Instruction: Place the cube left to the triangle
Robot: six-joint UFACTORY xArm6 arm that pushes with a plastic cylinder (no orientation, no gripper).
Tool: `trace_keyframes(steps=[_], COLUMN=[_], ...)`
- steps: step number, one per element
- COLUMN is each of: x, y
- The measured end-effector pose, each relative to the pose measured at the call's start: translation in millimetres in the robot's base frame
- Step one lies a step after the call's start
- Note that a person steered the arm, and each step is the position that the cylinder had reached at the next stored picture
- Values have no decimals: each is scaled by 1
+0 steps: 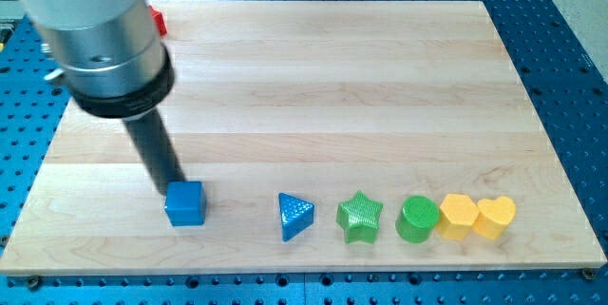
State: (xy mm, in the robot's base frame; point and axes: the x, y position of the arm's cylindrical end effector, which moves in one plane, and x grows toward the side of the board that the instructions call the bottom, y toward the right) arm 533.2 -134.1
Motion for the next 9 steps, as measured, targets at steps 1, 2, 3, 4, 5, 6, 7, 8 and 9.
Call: trace_keyframes(steps=[1, 2, 3, 4, 5, 6, 7, 8, 9], x=[32, 42, 77, 86, 82, 68, 62, 53, 43], y=[9, -5, -29, -3, 38, 33, 27, 32, 32])
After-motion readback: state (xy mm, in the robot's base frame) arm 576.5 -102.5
